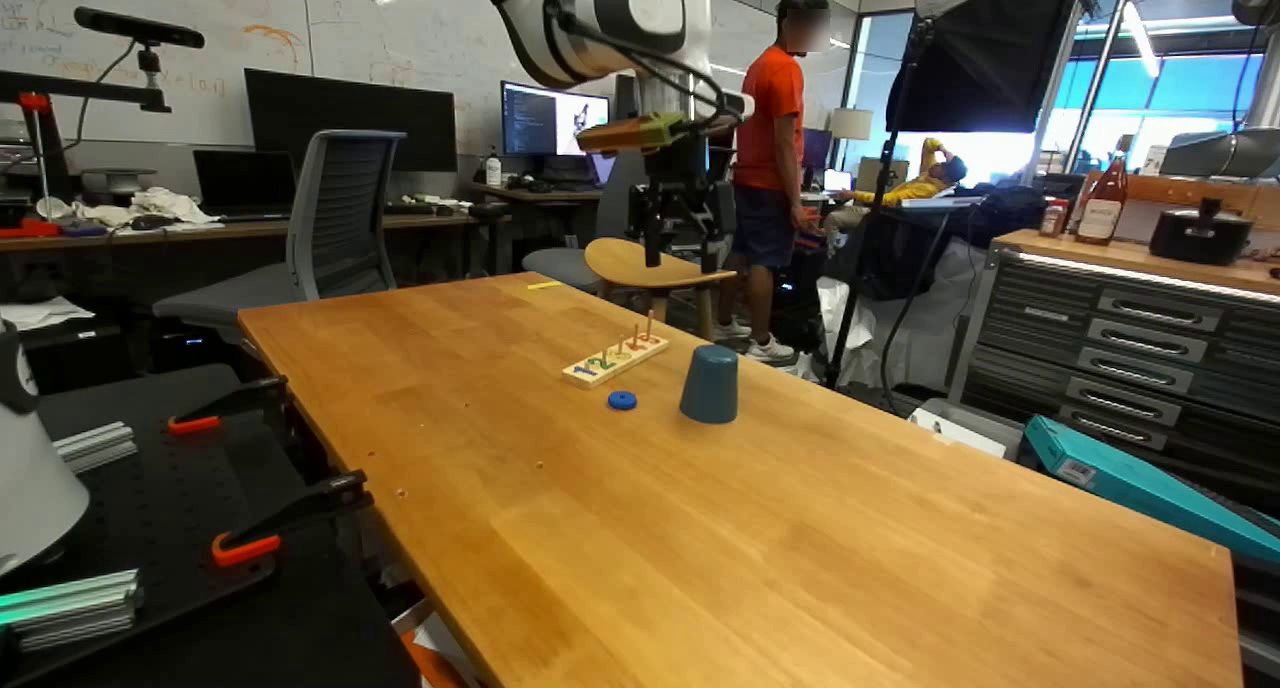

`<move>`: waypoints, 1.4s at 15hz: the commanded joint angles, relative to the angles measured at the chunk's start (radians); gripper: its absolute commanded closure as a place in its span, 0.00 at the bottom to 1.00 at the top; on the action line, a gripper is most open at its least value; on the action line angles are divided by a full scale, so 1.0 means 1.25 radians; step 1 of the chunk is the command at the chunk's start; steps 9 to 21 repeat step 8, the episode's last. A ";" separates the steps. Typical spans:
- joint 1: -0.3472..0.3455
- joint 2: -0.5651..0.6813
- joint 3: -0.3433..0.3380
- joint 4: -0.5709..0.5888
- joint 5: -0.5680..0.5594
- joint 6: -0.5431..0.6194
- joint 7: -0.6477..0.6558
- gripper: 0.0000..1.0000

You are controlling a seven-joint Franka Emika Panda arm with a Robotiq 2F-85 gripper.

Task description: Remove the blue ring from the wooden stand

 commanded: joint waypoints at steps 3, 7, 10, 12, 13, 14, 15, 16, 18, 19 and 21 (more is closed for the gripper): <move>-0.026 -0.164 0.014 -0.045 0.034 -0.107 -0.107 0.00; -0.017 -0.123 0.009 -0.018 0.006 -0.090 -0.060 0.00; -0.017 -0.118 0.010 -0.018 0.006 -0.089 -0.060 0.00; -0.017 -0.118 0.010 -0.018 0.006 -0.089 -0.060 0.00; -0.017 -0.118 0.010 -0.018 0.006 -0.089 -0.060 0.00; -0.017 -0.118 0.010 -0.018 0.006 -0.089 -0.060 0.00; -0.017 -0.118 0.010 -0.018 0.006 -0.089 -0.060 0.00; -0.017 -0.118 0.010 -0.018 0.006 -0.089 -0.060 0.00; -0.017 -0.118 0.010 -0.018 0.006 -0.089 -0.060 0.00; -0.017 -0.118 0.010 -0.018 0.006 -0.089 -0.060 0.00; -0.017 -0.118 0.010 -0.018 0.006 -0.089 -0.060 0.00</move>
